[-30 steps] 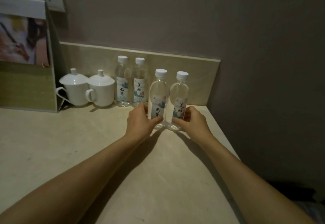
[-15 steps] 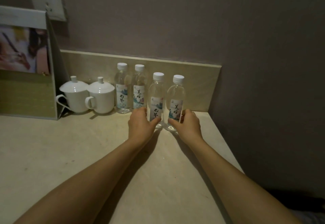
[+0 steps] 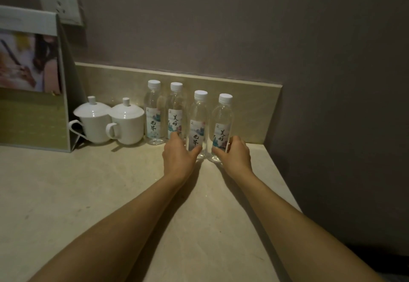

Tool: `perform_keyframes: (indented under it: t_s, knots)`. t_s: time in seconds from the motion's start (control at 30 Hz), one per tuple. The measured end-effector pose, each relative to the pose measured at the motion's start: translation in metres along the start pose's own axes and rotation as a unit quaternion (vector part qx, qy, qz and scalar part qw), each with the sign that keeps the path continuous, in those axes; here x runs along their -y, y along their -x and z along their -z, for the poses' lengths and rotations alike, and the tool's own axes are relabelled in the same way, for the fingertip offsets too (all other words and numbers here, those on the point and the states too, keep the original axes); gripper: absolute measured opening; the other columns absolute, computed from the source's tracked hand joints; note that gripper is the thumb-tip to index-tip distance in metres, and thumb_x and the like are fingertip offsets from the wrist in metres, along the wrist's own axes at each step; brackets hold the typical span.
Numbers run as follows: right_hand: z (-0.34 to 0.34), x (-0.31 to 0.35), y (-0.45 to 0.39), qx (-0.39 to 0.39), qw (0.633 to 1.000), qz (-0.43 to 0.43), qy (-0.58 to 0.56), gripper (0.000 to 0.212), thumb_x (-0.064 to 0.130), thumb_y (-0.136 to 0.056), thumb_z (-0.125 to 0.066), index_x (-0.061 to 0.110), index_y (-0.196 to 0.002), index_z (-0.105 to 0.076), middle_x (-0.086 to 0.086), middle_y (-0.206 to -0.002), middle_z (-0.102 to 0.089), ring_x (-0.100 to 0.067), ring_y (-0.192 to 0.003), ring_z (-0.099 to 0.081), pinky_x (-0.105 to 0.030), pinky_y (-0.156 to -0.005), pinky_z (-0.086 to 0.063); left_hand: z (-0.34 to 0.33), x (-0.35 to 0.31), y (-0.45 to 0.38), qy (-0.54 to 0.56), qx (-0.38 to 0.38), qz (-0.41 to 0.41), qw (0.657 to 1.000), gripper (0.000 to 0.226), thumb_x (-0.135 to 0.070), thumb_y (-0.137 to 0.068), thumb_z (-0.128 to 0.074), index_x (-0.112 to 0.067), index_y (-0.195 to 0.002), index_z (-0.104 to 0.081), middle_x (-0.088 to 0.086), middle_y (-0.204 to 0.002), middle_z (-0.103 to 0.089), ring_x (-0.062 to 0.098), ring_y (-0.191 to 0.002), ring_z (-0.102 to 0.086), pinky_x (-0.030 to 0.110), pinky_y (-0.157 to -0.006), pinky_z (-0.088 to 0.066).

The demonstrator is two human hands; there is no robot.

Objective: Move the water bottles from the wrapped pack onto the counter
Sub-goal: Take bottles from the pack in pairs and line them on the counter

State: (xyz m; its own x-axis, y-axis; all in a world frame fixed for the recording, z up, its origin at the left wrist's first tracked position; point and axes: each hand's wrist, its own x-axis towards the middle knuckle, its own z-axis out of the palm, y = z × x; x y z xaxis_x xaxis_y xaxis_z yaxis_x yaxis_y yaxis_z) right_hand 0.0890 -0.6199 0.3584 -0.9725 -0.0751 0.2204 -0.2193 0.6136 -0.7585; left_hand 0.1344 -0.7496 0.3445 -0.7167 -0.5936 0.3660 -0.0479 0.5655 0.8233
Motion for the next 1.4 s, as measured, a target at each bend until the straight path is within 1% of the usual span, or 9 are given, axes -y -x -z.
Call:
perform_keyframes:
  t_s: [0.07,0.13,0.27,0.4,0.57,0.63,0.77,1.1,1.4]
  knots:
    - [-0.002,-0.003,-0.001,0.000,1.000,0.002,-0.001,0.042,0.035,-0.083,-0.073,0.013,-0.112,-0.052,-0.005,-0.117,-0.056,-0.024,-0.104,-0.059,-0.046,-0.089,-0.054,0.001,0.004,-0.001,-0.014,0.001,-0.011,1.000,0.039,-0.034,-0.079,-0.078,-0.016,-0.104,-0.054,-0.001,-0.097,-0.064,0.019,-0.090,-0.065,0.028,-0.069,-0.055]
    - [-0.003,-0.004,-0.003,0.001,1.000,0.003,0.001,0.041,0.036,-0.082,-0.073,0.015,-0.111,-0.052,-0.004,-0.115,-0.055,-0.022,-0.101,-0.059,-0.046,-0.088,-0.054,0.003,0.008,-0.002,-0.057,0.020,-0.030,0.998,0.031,-0.039,-0.081,-0.075,-0.020,-0.096,-0.055,-0.005,-0.086,-0.058,0.016,-0.082,-0.062,0.019,-0.058,-0.044]
    - [-0.004,-0.002,-0.010,-0.006,1.000,0.003,0.019,0.041,0.038,-0.082,-0.072,0.015,-0.111,-0.053,-0.005,-0.116,-0.057,-0.025,-0.101,-0.060,-0.048,-0.086,-0.054,0.005,0.005,-0.011,-0.177,0.076,-0.049,0.980,0.041,-0.050,-0.088,-0.062,-0.013,-0.104,-0.066,0.002,-0.091,-0.066,0.017,-0.079,-0.061,0.028,-0.063,-0.050]
    - [-0.008,0.000,-0.016,-0.009,0.999,0.008,0.036,0.041,0.039,-0.082,-0.071,0.014,-0.110,-0.055,-0.005,-0.113,-0.057,-0.026,-0.100,-0.060,-0.047,-0.085,-0.054,0.003,0.001,-0.019,-0.261,0.097,-0.093,0.956,0.035,-0.045,-0.093,-0.056,-0.013,-0.095,-0.069,0.000,-0.077,-0.057,0.016,-0.071,-0.055,0.027,-0.060,-0.043]
    - [-0.012,0.001,-0.027,-0.008,0.998,0.016,0.059,0.043,0.041,-0.083,-0.070,0.014,-0.111,-0.054,-0.006,-0.114,-0.056,-0.026,-0.100,-0.059,-0.038,-0.078,-0.050,0.003,-0.003,-0.031,-0.329,0.125,-0.114,0.929,0.039,-0.044,-0.097,-0.048,-0.011,-0.096,-0.069,0.007,-0.086,-0.064,0.023,-0.080,-0.062,0.031,-0.067,-0.049]
    - [-0.014,0.002,-0.032,-0.004,0.998,0.016,0.064,0.044,0.042,-0.083,-0.070,0.013,-0.112,-0.054,-0.006,-0.115,-0.055,-0.026,-0.101,-0.059,-0.042,-0.081,-0.052,0.002,-0.004,-0.034,-0.353,0.126,-0.124,0.919,0.040,-0.045,-0.098,-0.046,-0.011,-0.097,-0.068,0.007,-0.087,-0.065,0.022,-0.080,-0.063,0.032,-0.070,-0.052]
    - [-0.018,0.004,-0.039,-0.002,0.998,0.011,0.066,0.045,0.043,-0.083,-0.069,0.013,-0.112,-0.054,-0.005,-0.116,-0.054,-0.026,-0.102,-0.058,-0.046,-0.083,-0.053,-0.002,-0.004,-0.040,-0.372,0.125,-0.128,0.911,0.042,-0.045,-0.099,-0.043,-0.010,-0.100,-0.066,0.008,-0.093,-0.066,0.022,-0.084,-0.064,0.034,-0.076,-0.055]
    - [-0.022,0.003,-0.050,-0.007,0.998,0.013,0.060,0.044,0.042,-0.085,-0.068,0.012,-0.114,-0.053,-0.006,-0.116,-0.054,-0.028,-0.105,-0.057,-0.045,-0.083,-0.051,-0.014,-0.006,-0.048,-0.420,0.091,-0.123,0.895,0.041,-0.046,-0.099,-0.043,-0.012,-0.102,-0.066,0.006,-0.097,-0.069,0.023,-0.088,-0.066,0.031,-0.065,-0.041]
    - [-0.025,0.001,-0.053,-0.016,0.998,0.019,0.052,0.042,0.041,-0.085,-0.068,0.014,-0.113,-0.053,-0.005,-0.117,-0.054,-0.027,-0.105,-0.058,-0.041,-0.081,-0.050,-0.024,-0.007,-0.052,-0.441,0.097,-0.127,0.883,0.023,-0.029,-0.097,-0.055,-0.012,-0.104,-0.069,0.006,-0.101,-0.070,0.025,-0.094,-0.068,0.032,-0.065,-0.042]
